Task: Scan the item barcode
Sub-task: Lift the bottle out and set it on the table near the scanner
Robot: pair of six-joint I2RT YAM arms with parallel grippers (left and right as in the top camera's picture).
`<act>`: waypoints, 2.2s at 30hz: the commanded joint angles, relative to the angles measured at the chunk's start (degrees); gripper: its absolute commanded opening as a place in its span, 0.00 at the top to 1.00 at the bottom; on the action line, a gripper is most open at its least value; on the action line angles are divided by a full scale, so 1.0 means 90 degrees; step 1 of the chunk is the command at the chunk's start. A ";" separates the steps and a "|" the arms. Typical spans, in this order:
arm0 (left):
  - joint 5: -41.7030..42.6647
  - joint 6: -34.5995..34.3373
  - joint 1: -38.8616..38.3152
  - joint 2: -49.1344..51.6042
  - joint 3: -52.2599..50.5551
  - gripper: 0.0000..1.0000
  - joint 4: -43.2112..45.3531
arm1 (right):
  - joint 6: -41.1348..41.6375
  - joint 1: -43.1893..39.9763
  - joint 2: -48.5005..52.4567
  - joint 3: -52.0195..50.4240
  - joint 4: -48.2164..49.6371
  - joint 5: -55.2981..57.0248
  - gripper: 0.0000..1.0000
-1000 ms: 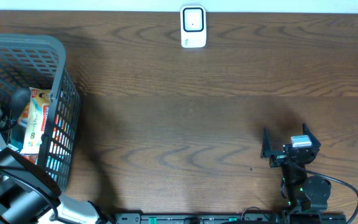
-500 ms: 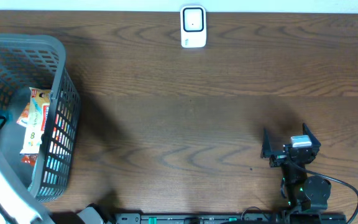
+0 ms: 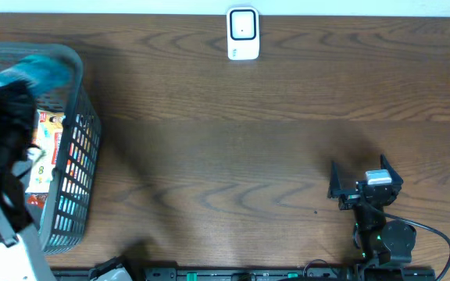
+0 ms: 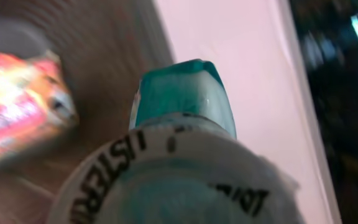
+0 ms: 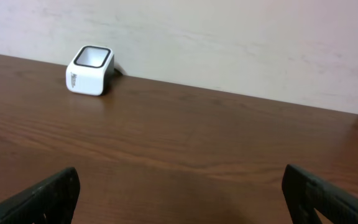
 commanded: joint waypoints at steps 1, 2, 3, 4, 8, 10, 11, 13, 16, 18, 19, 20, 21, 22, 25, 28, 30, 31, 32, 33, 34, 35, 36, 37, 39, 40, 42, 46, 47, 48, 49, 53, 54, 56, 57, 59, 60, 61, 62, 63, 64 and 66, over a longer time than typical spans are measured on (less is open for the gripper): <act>0.0345 -0.0015 -0.0998 -0.0015 0.0257 0.92 0.0143 | -0.0005 0.0022 -0.0029 -0.0005 -0.0027 0.0027 0.01; 0.0335 -0.0015 -0.1273 0.0036 0.0257 0.92 0.0158 | -0.0005 0.0022 -0.0029 -0.0005 -0.0029 0.0027 0.01; 0.0279 -0.0015 -0.1605 0.0114 0.0257 0.92 0.0168 | -0.0002 0.0022 -0.0029 -0.0005 -0.0029 0.0027 0.01; 0.0185 -0.0012 -0.1894 0.0192 0.0257 0.92 0.0168 | -0.0002 0.0022 -0.0029 -0.0005 -0.0027 0.0027 0.01; -0.0500 -0.0015 -0.3359 0.0811 0.0257 0.92 0.0170 | -0.0005 0.0022 -0.0029 -0.0005 -0.0027 0.0027 0.01; -0.0792 -0.0012 -0.3903 0.1146 0.0257 0.92 0.0170 | -0.0005 0.0022 -0.0029 -0.0005 -0.0027 0.0027 0.01; -0.0925 -0.0010 -0.4170 0.1336 0.0257 0.92 0.0168 | -0.0005 0.0022 -0.0029 -0.0005 -0.0029 0.0027 0.01; -0.1105 -0.0007 -0.4680 0.1734 0.0257 0.92 0.0170 | -0.0002 0.0022 -0.0027 -0.0005 -0.0027 0.0027 0.01; -0.1149 0.0015 -0.5268 0.2280 0.0257 0.92 0.0260 | -0.0005 0.0022 -0.0029 -0.0005 -0.0029 0.0027 0.01; -0.1241 0.0027 -0.5661 0.2674 0.0257 0.92 0.0362 | -0.0002 0.0022 -0.0029 -0.0005 -0.0027 0.0027 0.01; -0.1297 0.0070 -0.5841 0.2856 0.0257 0.92 0.0427 | -0.0002 0.0022 -0.0029 -0.0005 -0.0029 0.0027 0.01; -0.1367 0.0117 -0.6025 0.3053 0.0257 0.92 0.0508 | -0.0002 0.0022 -0.0029 -0.0007 -0.0029 0.0027 0.01; -0.1430 0.0138 -0.6178 0.3208 0.0257 0.92 0.0561 | -0.0002 0.0022 -0.0029 -0.0005 -0.0029 0.0027 0.01; -0.1511 0.0160 -0.6331 0.3371 0.0257 0.92 0.0614 | -0.0005 0.0022 -0.0029 -0.0005 -0.0029 0.0027 0.01; -0.1824 0.0323 -0.6781 0.3830 0.0257 0.92 0.0775 | -0.0005 0.0022 -0.0029 -0.0005 -0.0027 0.0027 0.01; -0.2042 0.0721 -0.7186 0.4226 0.0257 0.92 0.1001 | -0.0005 0.0022 -0.0029 -0.0007 -0.0029 0.0027 0.01; -0.2295 0.0952 -0.7456 0.4461 0.0257 0.92 0.1103 | -0.0002 0.0022 -0.0029 -0.0005 -0.0029 0.0027 0.01; -0.2438 0.1049 -0.7577 0.4558 0.0257 0.92 0.1144 | -0.0005 0.0022 -0.0029 -0.0005 -0.0029 0.0027 0.01; -0.2579 0.1134 -0.7684 0.4636 0.0257 0.92 0.1163 | -0.0005 0.0022 -0.0029 -0.0005 -0.0029 0.0027 0.01; -0.2739 0.1207 -0.7796 0.4719 0.0257 0.93 0.1178 | -0.0005 0.0022 -0.0029 -0.0005 -0.0027 0.0027 0.01; -0.2924 0.1302 -0.7919 0.4796 0.0257 0.92 0.1190 | -0.0002 0.0022 -0.0029 -0.0007 -0.0027 0.0027 0.01; -0.3096 0.1360 -0.8021 0.4855 0.0257 0.92 0.1192 | -0.0005 0.0022 -0.0029 -0.0005 -0.0029 0.0027 0.01; -0.3264 0.1440 -0.8121 0.4913 0.0257 0.92 0.1202 | -0.0005 0.0022 -0.0029 -0.0007 -0.0029 0.0027 0.01; -0.3402 0.1562 -0.8211 0.4964 0.0257 0.92 0.1217 | -0.0005 0.0022 -0.0029 -0.0005 -0.0029 0.0027 0.01; -0.3638 0.1797 -0.8395 0.5061 0.0257 0.92 0.1256 | -0.0002 0.0022 -0.0029 -0.0005 -0.0029 0.0027 0.01; -0.3674 0.1865 -0.8451 0.5081 0.0257 0.92 0.1275 | -0.0002 0.0022 -0.0029 -0.0005 -0.0029 0.0027 0.01; -0.3774 0.1899 -0.8553 0.5110 0.0257 0.92 0.1287 | -0.0005 0.0022 -0.0029 -0.0005 -0.0027 0.0027 0.01; -0.3803 0.1897 -0.8612 0.5110 0.0257 0.89 0.1377 | -0.0002 0.0022 -0.0029 -0.0005 -0.0029 0.0029 0.01; -0.3806 0.1897 -0.8609 0.5110 0.0257 0.86 0.1382 | -0.0002 0.0022 -0.0029 -0.0005 -0.0027 0.0027 0.01; -0.3803 0.1897 -0.8609 0.5110 0.0257 0.84 0.1382 | -0.0002 0.0022 -0.0029 -0.0005 -0.0029 0.0027 0.01; -0.3803 0.1897 -0.8609 0.5110 0.0257 0.83 0.1379 | -0.0002 0.0022 -0.0029 -0.0005 -0.0027 0.0027 0.01; -0.3803 0.1897 -0.8609 0.5110 0.0257 0.67 0.1375 | -0.0002 0.0022 -0.0029 -0.0005 -0.0027 0.0027 0.01; -0.3803 0.1899 -0.8612 0.5110 0.0257 0.66 0.1375 | -0.0005 0.0022 -0.0029 -0.0005 -0.0029 0.0027 0.01; -0.3803 0.1897 -0.8612 0.5110 0.0257 0.66 0.1375 | -0.0005 0.0022 -0.0029 -0.0005 -0.0029 0.0027 0.01; -0.3803 0.1897 -0.8612 0.5110 0.0257 0.66 0.1372 | -0.0005 0.0022 -0.0029 -0.0005 -0.0029 0.0027 0.01; -0.3803 0.1897 -0.8612 0.5110 0.0257 0.65 0.1372 | -0.0002 0.0022 -0.0029 -0.0005 -0.0029 0.0027 0.01; -0.3801 0.1897 -0.8609 0.5110 0.0257 0.65 0.1375 | -0.0005 0.0022 -0.0029 -0.0005 -0.0029 0.0027 0.01; -0.3803 0.1897 -0.8609 0.5110 0.0257 0.64 0.1372 | -0.0005 0.0022 -0.0029 -0.0005 -0.0029 0.0027 0.01; -0.3803 0.1897 -0.8612 0.5110 0.0257 0.64 0.1372 | -0.0005 0.0022 -0.0029 -0.0005 -0.0029 0.0027 0.01; -0.3801 0.1897 -0.8609 0.5110 0.0257 0.63 0.1372 | -0.0002 0.0022 -0.0029 -0.0005 -0.0027 0.0027 0.01; -0.3803 0.1897 -0.8612 0.5110 0.0257 0.63 0.1375 | -0.0005 0.0022 -0.0029 -0.0007 -0.0029 0.0027 0.01; -0.3801 0.1897 -0.8609 0.5110 0.0257 0.62 0.1375 | -0.0005 0.0022 -0.0029 -0.0005 -0.0029 0.0027 0.01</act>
